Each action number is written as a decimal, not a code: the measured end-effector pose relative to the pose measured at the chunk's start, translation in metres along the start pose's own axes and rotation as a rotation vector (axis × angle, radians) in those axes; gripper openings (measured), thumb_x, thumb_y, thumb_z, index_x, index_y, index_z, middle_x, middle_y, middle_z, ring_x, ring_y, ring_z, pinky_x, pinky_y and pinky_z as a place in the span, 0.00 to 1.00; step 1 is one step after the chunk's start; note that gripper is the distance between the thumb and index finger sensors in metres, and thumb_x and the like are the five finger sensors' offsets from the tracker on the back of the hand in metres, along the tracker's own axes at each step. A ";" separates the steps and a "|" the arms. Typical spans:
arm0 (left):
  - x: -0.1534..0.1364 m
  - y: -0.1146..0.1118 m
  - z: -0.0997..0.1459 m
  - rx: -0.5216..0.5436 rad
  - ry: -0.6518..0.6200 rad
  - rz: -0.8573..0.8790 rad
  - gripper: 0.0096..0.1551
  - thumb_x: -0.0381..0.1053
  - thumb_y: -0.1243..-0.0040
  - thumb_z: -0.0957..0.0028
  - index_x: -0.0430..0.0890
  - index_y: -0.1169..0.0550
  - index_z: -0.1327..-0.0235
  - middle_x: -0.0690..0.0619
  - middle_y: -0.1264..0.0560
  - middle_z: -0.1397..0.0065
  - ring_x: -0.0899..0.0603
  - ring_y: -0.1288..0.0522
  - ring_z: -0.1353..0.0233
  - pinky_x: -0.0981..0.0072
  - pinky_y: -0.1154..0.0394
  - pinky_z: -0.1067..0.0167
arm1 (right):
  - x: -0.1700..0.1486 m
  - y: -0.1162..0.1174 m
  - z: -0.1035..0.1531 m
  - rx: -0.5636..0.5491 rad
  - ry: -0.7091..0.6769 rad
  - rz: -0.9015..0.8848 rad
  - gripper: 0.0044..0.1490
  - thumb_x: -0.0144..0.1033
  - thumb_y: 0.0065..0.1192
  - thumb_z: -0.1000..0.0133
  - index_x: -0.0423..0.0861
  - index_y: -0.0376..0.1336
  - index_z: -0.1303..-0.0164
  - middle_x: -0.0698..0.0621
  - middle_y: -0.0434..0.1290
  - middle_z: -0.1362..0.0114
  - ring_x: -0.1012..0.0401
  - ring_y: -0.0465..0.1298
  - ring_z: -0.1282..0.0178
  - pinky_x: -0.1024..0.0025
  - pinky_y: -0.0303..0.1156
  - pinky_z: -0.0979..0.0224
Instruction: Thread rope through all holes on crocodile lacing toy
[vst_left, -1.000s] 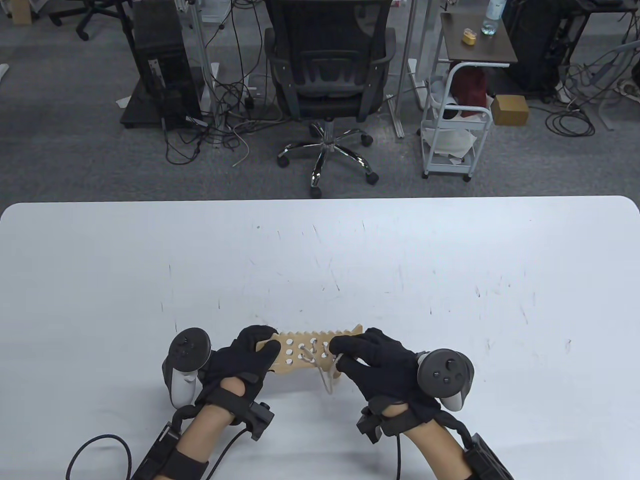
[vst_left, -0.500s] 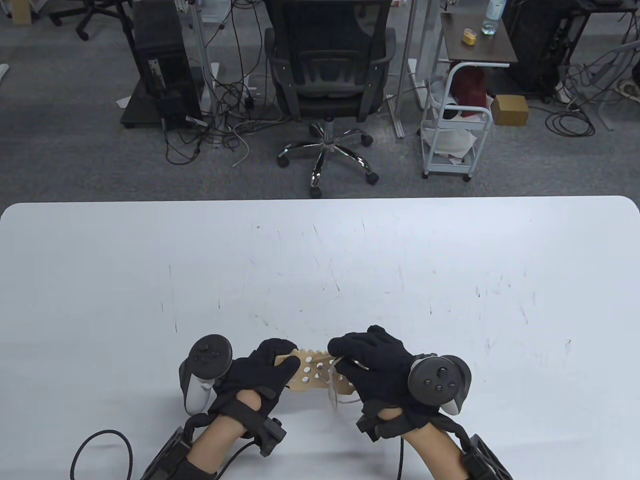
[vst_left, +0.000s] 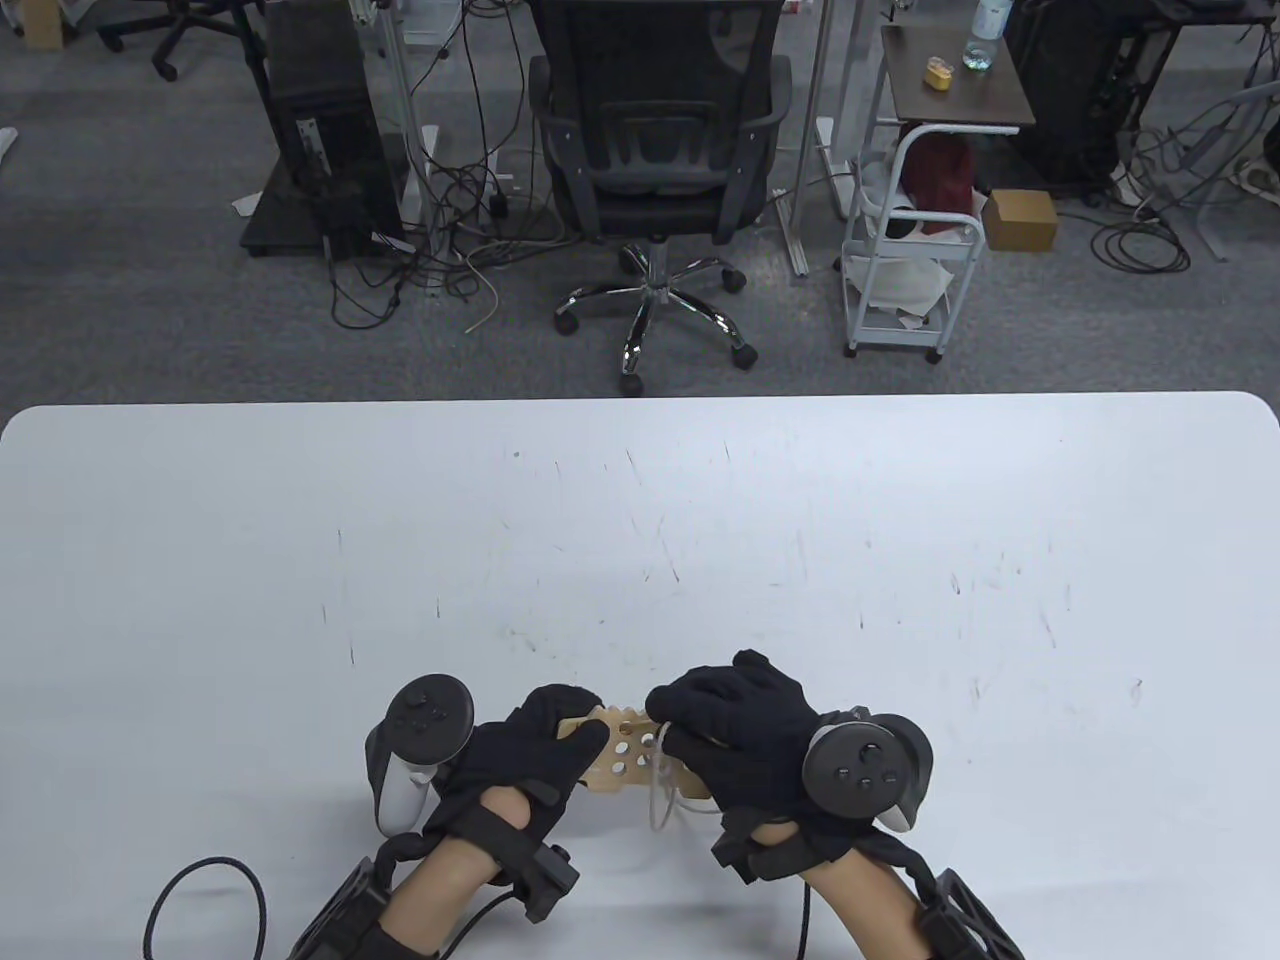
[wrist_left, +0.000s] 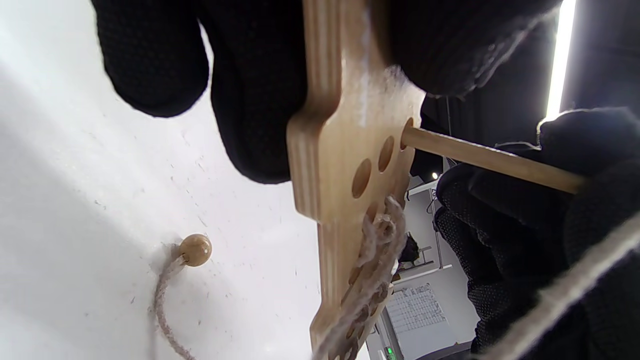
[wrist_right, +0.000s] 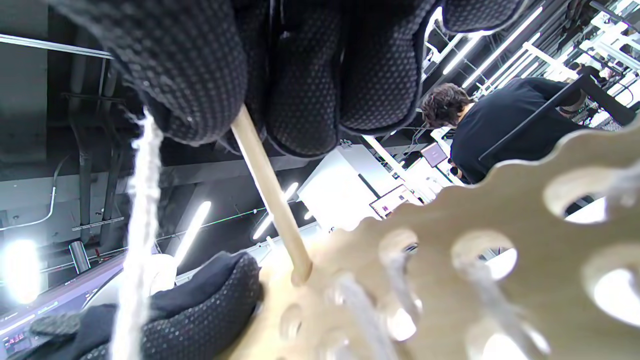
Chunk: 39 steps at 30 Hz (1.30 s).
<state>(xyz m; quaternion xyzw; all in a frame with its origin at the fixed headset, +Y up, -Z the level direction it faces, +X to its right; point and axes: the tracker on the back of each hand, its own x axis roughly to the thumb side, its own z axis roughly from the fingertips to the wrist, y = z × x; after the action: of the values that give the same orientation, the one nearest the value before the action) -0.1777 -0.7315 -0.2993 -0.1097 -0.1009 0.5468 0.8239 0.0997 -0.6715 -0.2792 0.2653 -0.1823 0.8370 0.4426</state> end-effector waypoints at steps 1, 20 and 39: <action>0.000 0.000 0.000 0.005 -0.004 -0.012 0.30 0.61 0.35 0.56 0.51 0.26 0.43 0.56 0.18 0.45 0.48 0.10 0.53 0.52 0.18 0.46 | -0.001 0.000 0.000 0.003 0.008 -0.006 0.22 0.41 0.75 0.50 0.51 0.77 0.46 0.48 0.81 0.39 0.46 0.75 0.36 0.35 0.56 0.27; 0.008 -0.008 0.001 -0.019 -0.093 -0.072 0.30 0.61 0.34 0.56 0.51 0.26 0.43 0.55 0.18 0.45 0.48 0.10 0.53 0.52 0.19 0.45 | -0.012 0.014 0.000 0.157 0.117 0.001 0.36 0.43 0.75 0.50 0.47 0.68 0.32 0.43 0.70 0.26 0.41 0.66 0.27 0.32 0.48 0.26; 0.013 -0.009 0.004 -0.024 -0.139 -0.073 0.30 0.61 0.33 0.57 0.52 0.26 0.43 0.56 0.18 0.45 0.48 0.10 0.53 0.51 0.19 0.44 | -0.012 0.019 0.001 0.197 0.141 0.042 0.38 0.42 0.77 0.51 0.45 0.66 0.30 0.42 0.68 0.24 0.40 0.64 0.26 0.31 0.46 0.25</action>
<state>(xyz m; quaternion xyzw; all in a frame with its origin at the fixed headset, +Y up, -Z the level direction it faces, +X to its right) -0.1658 -0.7226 -0.2923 -0.0774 -0.1683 0.5213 0.8330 0.0895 -0.6901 -0.2870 0.2442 -0.0732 0.8764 0.4085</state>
